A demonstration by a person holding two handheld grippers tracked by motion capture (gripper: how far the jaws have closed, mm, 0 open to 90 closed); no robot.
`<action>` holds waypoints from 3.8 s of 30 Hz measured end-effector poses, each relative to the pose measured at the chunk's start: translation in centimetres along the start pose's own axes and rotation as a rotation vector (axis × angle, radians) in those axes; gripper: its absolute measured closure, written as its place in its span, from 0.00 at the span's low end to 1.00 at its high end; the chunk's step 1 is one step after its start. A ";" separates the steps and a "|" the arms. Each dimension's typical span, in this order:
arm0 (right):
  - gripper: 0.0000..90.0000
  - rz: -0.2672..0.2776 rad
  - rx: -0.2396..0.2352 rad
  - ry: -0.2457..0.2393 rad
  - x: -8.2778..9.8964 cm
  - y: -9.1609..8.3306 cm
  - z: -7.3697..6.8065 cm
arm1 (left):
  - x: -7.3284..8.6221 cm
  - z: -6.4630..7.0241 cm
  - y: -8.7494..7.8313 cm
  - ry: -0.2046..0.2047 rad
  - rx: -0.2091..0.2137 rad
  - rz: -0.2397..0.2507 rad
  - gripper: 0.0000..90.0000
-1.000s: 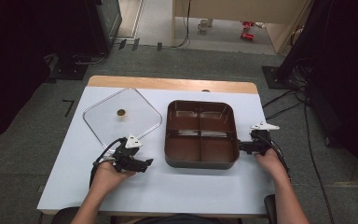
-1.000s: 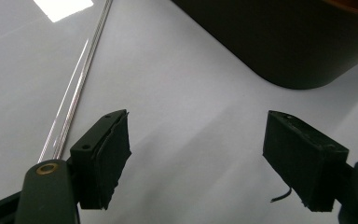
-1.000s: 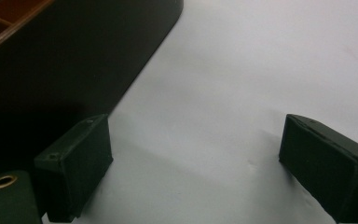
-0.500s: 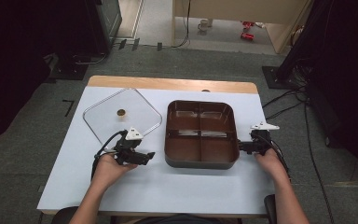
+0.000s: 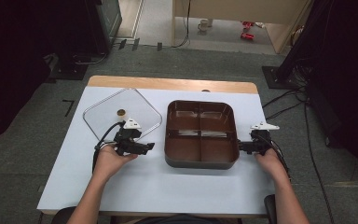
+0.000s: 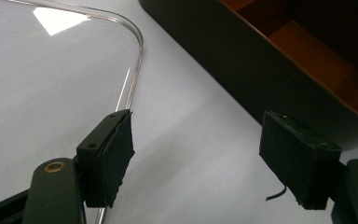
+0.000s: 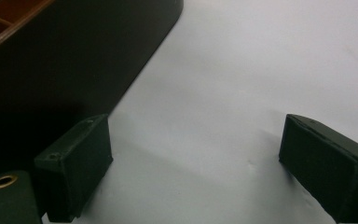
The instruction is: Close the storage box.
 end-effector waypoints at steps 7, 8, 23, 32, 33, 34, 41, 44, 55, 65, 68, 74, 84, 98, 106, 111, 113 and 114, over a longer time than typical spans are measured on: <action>0.10 0.000 0.000 -0.001 0.0 0.0 0.0 | -1.0 -1.5 0.2 -0.005 -0.022 -0.004 0.30; 0.10 0.000 0.000 -0.001 0.0 0.0 0.0 | -1.0 -1.5 0.2 -0.005 -0.022 -0.004 0.32; 0.10 -0.001 0.000 0.000 0.0 0.0 0.0 | -2.7 -4.5 0.2 -0.032 -0.028 0.037 0.35; 0.10 -0.001 0.000 -0.001 0.0 0.0 0.0 | -3.1 -6.5 0.2 -0.050 -0.070 0.034 0.37; 0.10 -0.001 0.000 -0.001 0.0 0.0 0.0 | -3.2 -6.7 0.2 -0.048 -0.079 0.036 0.37; 0.10 -0.001 0.000 -0.001 0.0 0.0 0.0 | -3.2 -6.9 0.2 -0.046 -0.087 0.037 0.38; 0.10 0.000 0.000 0.000 0.0 0.0 0.0 | -3.5 -8.9 0.0 -0.072 -0.121 0.052 0.39; 0.10 0.000 0.000 0.000 0.0 0.0 0.0 | -3.3 -9.8 0.1 -0.087 -0.131 0.048 0.39; 0.10 0.000 0.000 0.000 0.0 0.0 0.0 | -1.4 -12.3 0.8 -0.134 -0.217 0.003 0.42; 0.10 0.000 -0.001 0.000 0.0 0.0 0.0 | 0.3 -13.2 1.0 -0.159 -0.272 -0.022 0.50; 0.10 0.000 -0.001 0.000 0.0 0.0 0.0 | 0.5 -13.3 1.3 -0.164 -0.270 -0.023 0.52; 0.10 0.000 -0.001 0.000 0.0 0.0 0.0 | 0.9 -13.3 1.9 -0.151 -0.285 -0.038 0.61; 0.10 0.001 -0.001 0.000 0.0 0.0 0.0 | 0.7 -13.4 1.8 -0.164 -0.269 -0.036 0.66; 0.10 0.001 -0.001 0.000 0.0 0.0 0.0 | -0.5 -12.9 -0.5 -0.160 -0.243 -0.028 0.66; 0.10 0.001 -0.001 0.000 0.0 0.0 0.0 | -1.7 -12.2 -3.0 -0.143 -0.231 -0.004 0.66; 0.10 0.001 -0.001 0.000 0.0 0.0 0.0 | -2.8 -11.4 -4.4 -0.129 -0.203 0.021 0.66; 0.10 0.001 -0.001 0.000 0.0 0.0 0.0 | -3.1 -11.1 -4.8 -0.129 -0.188 0.035 0.66; 0.10 0.001 -0.001 0.000 0.0 0.0 0.0 | -3.1 -11.1 -4.8 -0.129 -0.188 0.035 0.66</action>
Point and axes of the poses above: each handheld gripper's, and its own axes: y roughly forward along the jaws, x roughly out of its underside, z roughly to its right, the point moved 1 cm from there along y, roughly forward along the jaws, and after that the axes turned 8 degrees about y, right-handed, at the moved point
